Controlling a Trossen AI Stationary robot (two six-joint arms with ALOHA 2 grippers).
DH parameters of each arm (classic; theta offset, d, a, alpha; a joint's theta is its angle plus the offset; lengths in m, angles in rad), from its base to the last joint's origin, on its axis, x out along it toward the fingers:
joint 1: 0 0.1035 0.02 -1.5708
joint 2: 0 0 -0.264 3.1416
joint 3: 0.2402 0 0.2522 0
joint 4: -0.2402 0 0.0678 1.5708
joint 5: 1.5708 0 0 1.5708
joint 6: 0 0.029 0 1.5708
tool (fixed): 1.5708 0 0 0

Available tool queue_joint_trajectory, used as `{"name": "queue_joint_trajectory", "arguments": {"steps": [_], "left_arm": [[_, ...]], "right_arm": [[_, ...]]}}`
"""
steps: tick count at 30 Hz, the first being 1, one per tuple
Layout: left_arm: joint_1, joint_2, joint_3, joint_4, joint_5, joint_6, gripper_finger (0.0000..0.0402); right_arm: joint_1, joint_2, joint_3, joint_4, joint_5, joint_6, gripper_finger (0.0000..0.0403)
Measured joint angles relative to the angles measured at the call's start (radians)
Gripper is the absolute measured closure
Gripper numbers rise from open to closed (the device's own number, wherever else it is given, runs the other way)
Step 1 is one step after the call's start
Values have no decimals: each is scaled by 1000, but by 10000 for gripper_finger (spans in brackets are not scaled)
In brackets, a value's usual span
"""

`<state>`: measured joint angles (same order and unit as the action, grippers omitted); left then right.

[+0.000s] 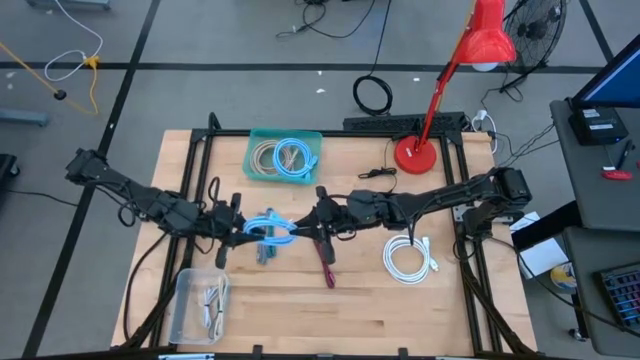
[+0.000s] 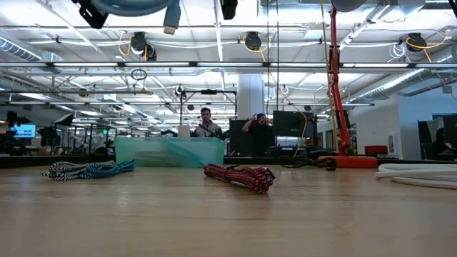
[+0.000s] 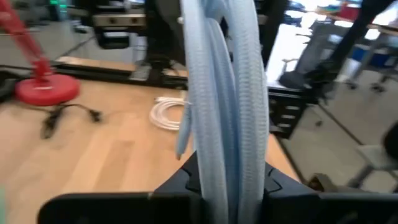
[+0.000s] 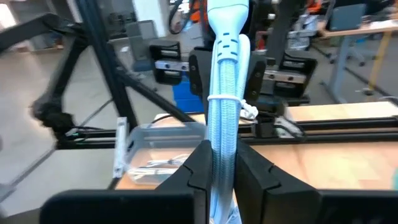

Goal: Pick & Place USB Port
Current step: Put the blue HDMI cable into the green bin

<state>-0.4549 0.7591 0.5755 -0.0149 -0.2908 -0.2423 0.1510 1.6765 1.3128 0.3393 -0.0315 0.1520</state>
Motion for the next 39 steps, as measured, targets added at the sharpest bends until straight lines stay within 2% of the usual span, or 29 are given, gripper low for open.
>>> {"name": "queue_joint_trajectory", "arguments": {"steps": [6,10,13,18,22,27,30,34,39], "left_arm": [[0,-8,0,-14,-51,-12,341],[0,-4,0,-16,-45,-18,369],[0,-5,0,-14,-32,-40,371],[0,-5,0,25,-8,-96,371],[13,-26,0,35,-51,-227,372],[157,-110,0,-14,-6,-366,373],[314,-171,3,-109,113,-426,373],[573,-202,20,-198,310,-429,373],[884,-164,22,-160,675,-401,373]], "right_arm": [[3,1,0,-13,25,-18,363],[9,1,0,-12,12,-49,359],[19,1,0,-13,38,-77,338],[24,-15,0,-12,216,-162,273],[22,-42,0,-57,391,-212,218],[36,-77,0,-153,458,-198,174],[68,-90,0,-198,451,-179,165],[123,-88,0,-216,450,-200,165],[171,-88,0,-187,450,-241,174]]}}
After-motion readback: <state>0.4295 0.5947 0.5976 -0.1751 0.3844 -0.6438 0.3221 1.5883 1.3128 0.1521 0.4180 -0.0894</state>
